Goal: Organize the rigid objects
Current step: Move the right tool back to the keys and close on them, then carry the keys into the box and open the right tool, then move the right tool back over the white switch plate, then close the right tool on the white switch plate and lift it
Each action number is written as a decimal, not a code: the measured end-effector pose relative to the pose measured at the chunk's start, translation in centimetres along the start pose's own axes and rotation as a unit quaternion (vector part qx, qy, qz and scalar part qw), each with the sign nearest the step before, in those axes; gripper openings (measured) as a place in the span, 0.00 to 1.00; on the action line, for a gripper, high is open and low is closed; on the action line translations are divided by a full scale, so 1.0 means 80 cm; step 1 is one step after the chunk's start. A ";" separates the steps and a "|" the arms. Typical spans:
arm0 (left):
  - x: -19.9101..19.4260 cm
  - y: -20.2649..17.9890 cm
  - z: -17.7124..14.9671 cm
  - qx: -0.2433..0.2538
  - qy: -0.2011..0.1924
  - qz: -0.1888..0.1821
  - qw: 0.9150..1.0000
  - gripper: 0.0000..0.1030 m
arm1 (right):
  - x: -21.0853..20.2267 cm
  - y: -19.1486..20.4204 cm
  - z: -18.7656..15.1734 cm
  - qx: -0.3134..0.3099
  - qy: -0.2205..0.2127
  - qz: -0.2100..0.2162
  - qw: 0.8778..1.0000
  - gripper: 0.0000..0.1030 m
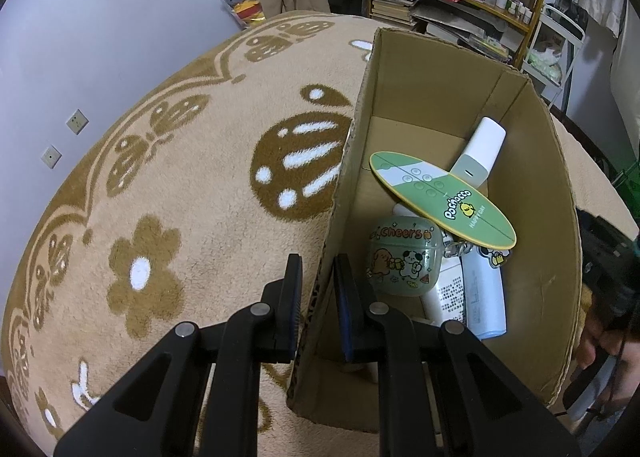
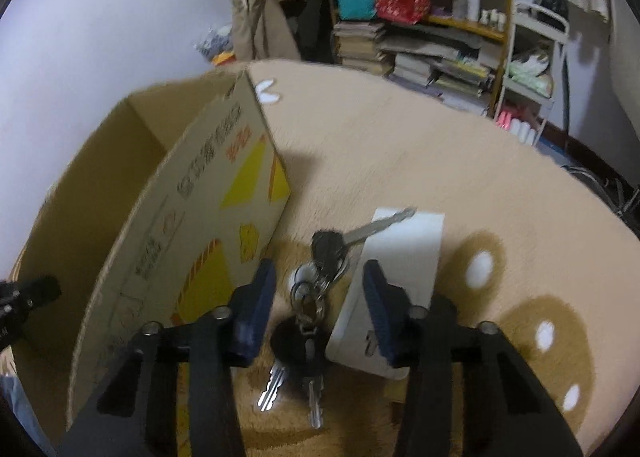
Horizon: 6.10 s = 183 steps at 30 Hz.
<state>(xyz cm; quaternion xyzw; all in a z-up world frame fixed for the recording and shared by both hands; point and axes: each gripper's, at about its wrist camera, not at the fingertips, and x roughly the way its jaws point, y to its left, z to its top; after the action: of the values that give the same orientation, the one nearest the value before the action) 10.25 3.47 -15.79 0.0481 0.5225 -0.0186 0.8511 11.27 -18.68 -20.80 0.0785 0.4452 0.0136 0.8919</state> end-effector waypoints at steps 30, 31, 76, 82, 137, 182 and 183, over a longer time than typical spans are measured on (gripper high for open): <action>0.000 0.007 0.000 -0.009 0.000 -0.011 1.000 0.16 | -0.065 0.016 0.017 0.030 -0.042 0.009 0.999 0.05; 0.000 0.008 0.000 -0.009 0.000 -0.011 1.000 0.16 | -0.072 0.018 0.021 0.030 -0.053 0.011 0.998 0.05; -0.001 0.005 -0.001 -0.007 -0.001 -0.007 1.000 0.16 | -0.064 0.133 0.025 -0.076 0.013 0.099 0.992 0.09; -0.001 0.004 -0.001 -0.003 -0.002 -0.004 1.000 0.16 | -0.079 0.135 0.032 -0.061 -0.010 0.086 0.994 0.09; 0.002 0.007 -0.002 -0.006 0.005 -0.010 1.000 0.16 | -0.011 -0.026 -0.004 0.054 0.009 -0.125 0.991 0.63; 0.007 0.011 -0.002 -0.017 0.009 -0.019 1.000 0.17 | -0.042 -0.018 0.015 0.100 -0.033 -0.111 0.988 0.50; 0.007 0.011 -0.002 -0.016 0.009 -0.018 1.000 0.17 | -0.050 -0.020 0.019 0.110 -0.044 -0.100 0.988 0.50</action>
<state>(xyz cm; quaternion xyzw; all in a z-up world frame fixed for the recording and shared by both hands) 10.44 4.37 -16.33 0.0250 0.5311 -0.0249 0.8466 10.01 -20.82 -16.95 0.1317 0.4099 -0.1285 0.8934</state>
